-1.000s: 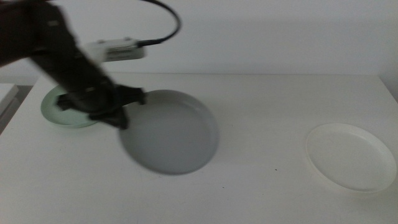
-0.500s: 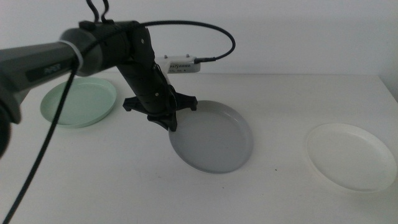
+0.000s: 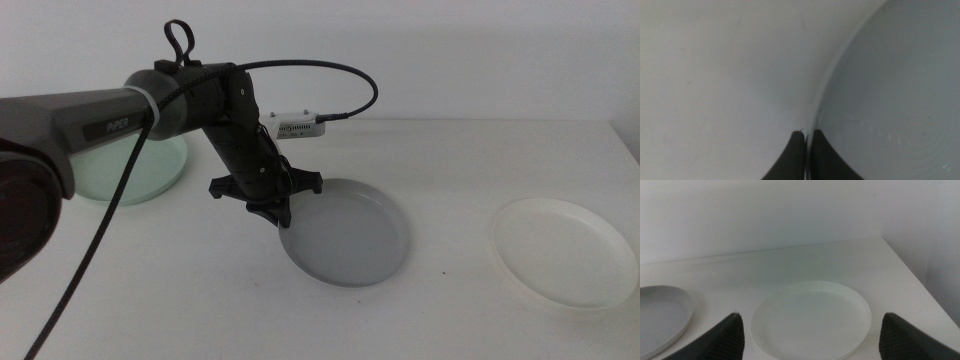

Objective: Stack the three bowls on top of each other.

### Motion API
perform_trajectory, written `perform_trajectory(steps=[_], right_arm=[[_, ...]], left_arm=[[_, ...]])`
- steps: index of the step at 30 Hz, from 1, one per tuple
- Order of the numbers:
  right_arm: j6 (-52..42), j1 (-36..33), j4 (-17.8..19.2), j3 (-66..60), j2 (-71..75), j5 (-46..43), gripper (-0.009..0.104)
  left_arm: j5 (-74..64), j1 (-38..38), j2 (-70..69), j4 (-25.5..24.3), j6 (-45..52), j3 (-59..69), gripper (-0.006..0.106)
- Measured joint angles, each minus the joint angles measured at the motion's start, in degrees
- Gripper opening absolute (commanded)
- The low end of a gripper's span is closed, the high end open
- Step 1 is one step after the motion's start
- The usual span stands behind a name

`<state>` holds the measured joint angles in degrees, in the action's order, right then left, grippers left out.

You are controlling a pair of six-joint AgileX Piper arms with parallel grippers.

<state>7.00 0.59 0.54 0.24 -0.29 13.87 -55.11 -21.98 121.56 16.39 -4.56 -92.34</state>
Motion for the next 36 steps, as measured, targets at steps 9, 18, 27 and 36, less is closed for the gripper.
perform_trajectory(steps=[9,18,27,36], right_arm=[[0.0,0.0,0.0,0.0,0.0,0.0,0.093],[0.0,0.0,0.0,0.0,0.0,0.0,0.093],[0.0,0.0,0.0,0.0,0.0,0.0,0.093],[0.0,0.0,0.0,0.0,0.0,0.0,0.093]], left_arm=[[0.8,-0.1,0.8,-1.1,-0.3,-0.1,0.071],[-5.2,1.5,-4.9,-3.6,4.1,-0.1,0.094],[-14.2,1.9,-21.3,-15.0,2.2,-0.2,0.094],[-14.8,1.9,-31.0,-24.8,0.0,-0.2,0.094]])
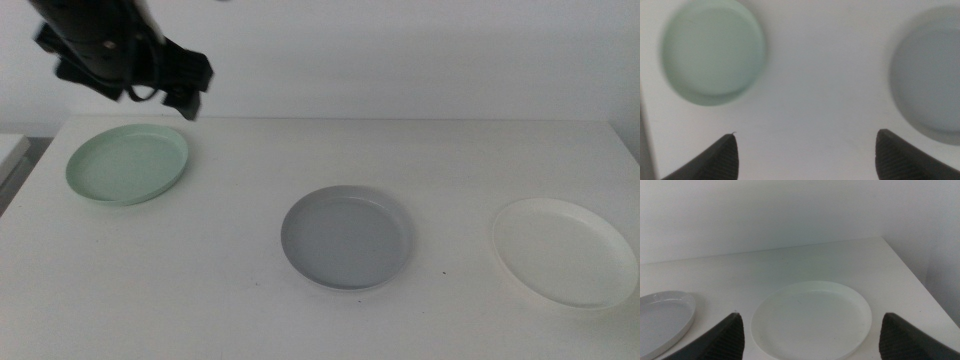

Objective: Stack the three bowls on top of each other.

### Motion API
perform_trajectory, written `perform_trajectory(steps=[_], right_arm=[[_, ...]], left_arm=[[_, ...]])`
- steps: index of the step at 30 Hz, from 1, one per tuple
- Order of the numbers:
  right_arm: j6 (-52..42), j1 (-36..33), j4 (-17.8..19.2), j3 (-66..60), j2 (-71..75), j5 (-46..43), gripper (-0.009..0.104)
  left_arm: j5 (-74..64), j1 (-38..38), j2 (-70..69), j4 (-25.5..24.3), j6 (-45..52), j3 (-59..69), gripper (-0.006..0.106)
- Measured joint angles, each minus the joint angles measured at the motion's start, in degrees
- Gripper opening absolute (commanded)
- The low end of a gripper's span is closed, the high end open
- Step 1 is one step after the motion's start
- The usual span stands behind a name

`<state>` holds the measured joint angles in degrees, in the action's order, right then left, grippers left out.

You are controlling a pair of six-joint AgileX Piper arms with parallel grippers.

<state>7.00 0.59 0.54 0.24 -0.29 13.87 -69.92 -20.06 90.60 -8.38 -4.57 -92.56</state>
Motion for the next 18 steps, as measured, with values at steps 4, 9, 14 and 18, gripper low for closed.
perform_trajectory(steps=[4,9,14,18], right_arm=[[0.0,0.0,0.0,0.0,0.0,0.0,0.093],[0.0,0.0,0.0,0.0,0.0,0.0,0.093],[0.0,0.0,0.0,0.0,0.0,0.0,0.093],[0.0,0.0,0.0,0.0,0.0,0.0,0.093]], left_arm=[[0.0,0.5,-2.0,-1.9,-0.6,0.0,0.094],[-0.1,5.5,-2.2,1.2,2.6,0.0,0.094],[-0.2,17.3,0.7,4.9,3.7,-3.3,0.094],[-0.2,24.1,5.6,7.0,5.7,-8.1,0.094]])
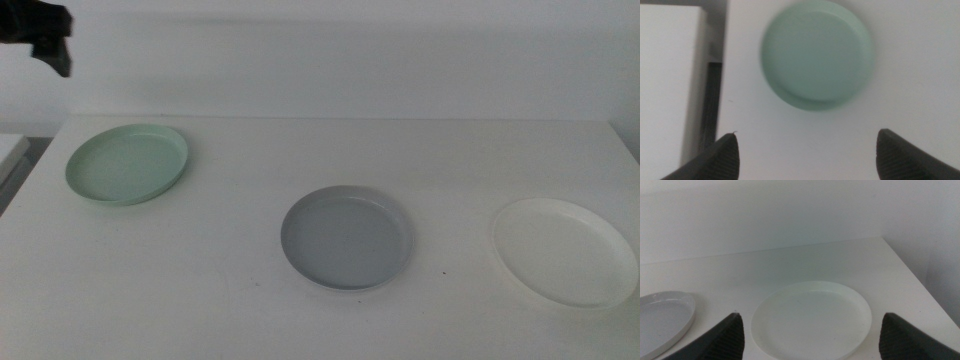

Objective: Stack the three bowls on top of each other.

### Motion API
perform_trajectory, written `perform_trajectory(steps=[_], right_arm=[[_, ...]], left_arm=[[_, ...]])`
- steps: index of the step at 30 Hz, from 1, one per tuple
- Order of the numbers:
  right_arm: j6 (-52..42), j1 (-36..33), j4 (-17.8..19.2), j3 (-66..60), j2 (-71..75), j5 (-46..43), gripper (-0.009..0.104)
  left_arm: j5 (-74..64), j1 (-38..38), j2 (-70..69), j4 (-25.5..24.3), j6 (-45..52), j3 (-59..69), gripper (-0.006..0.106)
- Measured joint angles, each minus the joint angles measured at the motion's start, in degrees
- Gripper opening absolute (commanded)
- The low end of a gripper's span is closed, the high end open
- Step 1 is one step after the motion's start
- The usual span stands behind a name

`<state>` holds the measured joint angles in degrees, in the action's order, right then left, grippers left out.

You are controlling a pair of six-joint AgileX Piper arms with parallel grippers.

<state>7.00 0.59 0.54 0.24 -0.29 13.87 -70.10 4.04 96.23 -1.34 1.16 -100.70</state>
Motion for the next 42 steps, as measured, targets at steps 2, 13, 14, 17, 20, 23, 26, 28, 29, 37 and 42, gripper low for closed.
perform_trajectory(steps=[2,13,14,17,20,23,26,28,29,37,42], right_arm=[[0.0,0.0,0.0,0.0,0.0,0.0,0.093],[0.0,0.0,0.0,0.0,0.0,0.0,0.093],[0.0,0.0,0.0,0.0,0.0,0.0,0.093],[0.0,0.0,0.0,0.0,0.0,0.0,0.093],[0.0,0.0,0.0,0.0,0.0,0.0,0.093],[0.0,0.0,0.0,0.0,0.0,0.0,0.093],[0.0,0.0,0.0,0.0,0.0,0.0,0.093],[0.0,0.0,0.0,0.0,0.0,0.0,0.093],[0.0,0.0,0.0,0.0,0.0,0.0,0.093],[0.0,0.0,0.0,0.0,0.0,0.0,0.093],[0.0,0.0,0.0,0.0,0.0,0.0,0.093]], left_arm=[[0.0,2.9,3.3,0.7,0.5,-3.0,0.094],[3.4,9.2,19.6,5.0,6.2,-13.1,0.094],[3.8,9.3,20.7,5.0,6.5,-13.4,0.094],[5.4,9.4,24.2,5.1,7.2,-14.1,0.094],[7.6,9.4,27.6,5.1,7.7,-14.1,0.094],[9.7,9.6,30.5,5.1,8.2,-14.1,0.094],[11.2,9.6,33.2,5.1,8.9,-14.1,0.094],[12.1,9.6,34.8,5.1,9.1,-14.1,0.094],[12.6,9.6,35.6,5.2,9.1,-14.1,0.094],[16.7,9.6,39.0,8.7,9.2,-14.1,0.092],[18.4,9.6,40.1,10.3,9.3,-14.3,0.087]])
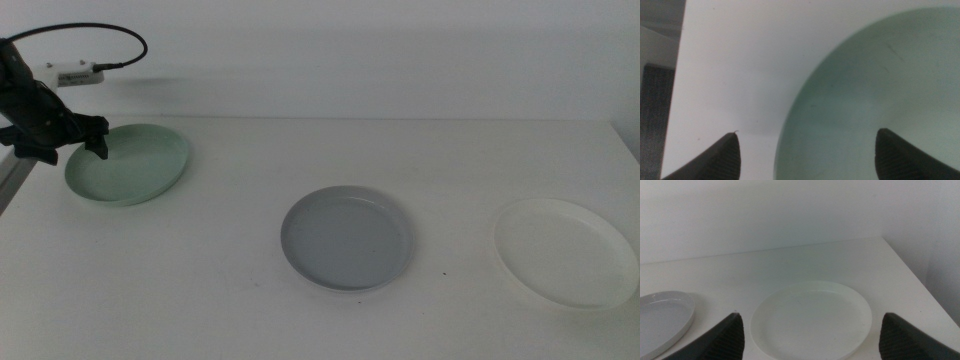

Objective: Stack the three bowls on top of each other.

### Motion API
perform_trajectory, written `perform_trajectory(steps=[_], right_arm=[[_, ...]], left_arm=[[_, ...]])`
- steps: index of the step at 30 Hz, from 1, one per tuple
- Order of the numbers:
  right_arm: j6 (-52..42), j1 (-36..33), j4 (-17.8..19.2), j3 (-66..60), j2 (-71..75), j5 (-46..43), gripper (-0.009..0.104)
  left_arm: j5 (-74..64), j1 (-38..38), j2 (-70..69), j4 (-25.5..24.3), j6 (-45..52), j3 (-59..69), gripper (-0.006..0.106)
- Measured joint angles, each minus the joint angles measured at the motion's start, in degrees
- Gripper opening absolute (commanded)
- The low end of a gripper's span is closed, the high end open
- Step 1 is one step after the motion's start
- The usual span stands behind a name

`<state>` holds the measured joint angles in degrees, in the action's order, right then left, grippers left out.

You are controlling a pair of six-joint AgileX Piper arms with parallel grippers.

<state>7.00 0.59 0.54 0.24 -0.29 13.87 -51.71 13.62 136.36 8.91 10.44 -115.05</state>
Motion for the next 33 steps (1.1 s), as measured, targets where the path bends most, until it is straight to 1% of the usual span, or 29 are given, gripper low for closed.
perform_trajectory(steps=[5,9,11,14,19,20,21,33], right_arm=[[0.0,0.0,0.0,0.0,0.0,0.0,0.093],[0.0,0.0,0.0,0.0,0.0,0.0,0.093],[0.0,0.0,0.0,0.0,0.0,0.0,0.093],[0.0,0.0,0.0,0.0,0.0,0.0,0.093],[0.0,0.0,0.0,0.0,0.0,0.0,0.093],[0.0,0.0,0.0,0.0,0.0,0.0,0.093],[0.0,0.0,0.0,0.0,0.0,0.0,0.093],[0.0,0.0,0.0,0.0,0.0,0.0,0.093]], left_arm=[[0.6,0.0,1.4,0.0,0.1,-0.2,0.081],[0.6,0.0,1.8,0.2,0.1,-0.2,0.069],[0.6,0.0,1.8,0.4,0.1,-0.3,0.06],[0.6,0.0,1.9,0.4,0.1,-0.3,0.043],[0.7,0.1,1.9,0.2,0.1,-0.3,0.007],[0.7,0.1,1.9,0.1,0.1,-0.3,0.001],[0.7,0.1,1.9,0.0,0.1,-0.3,-0.002],[-2.5,0.1,-0.6,2.6,-0.1,-0.3,-0.002]])
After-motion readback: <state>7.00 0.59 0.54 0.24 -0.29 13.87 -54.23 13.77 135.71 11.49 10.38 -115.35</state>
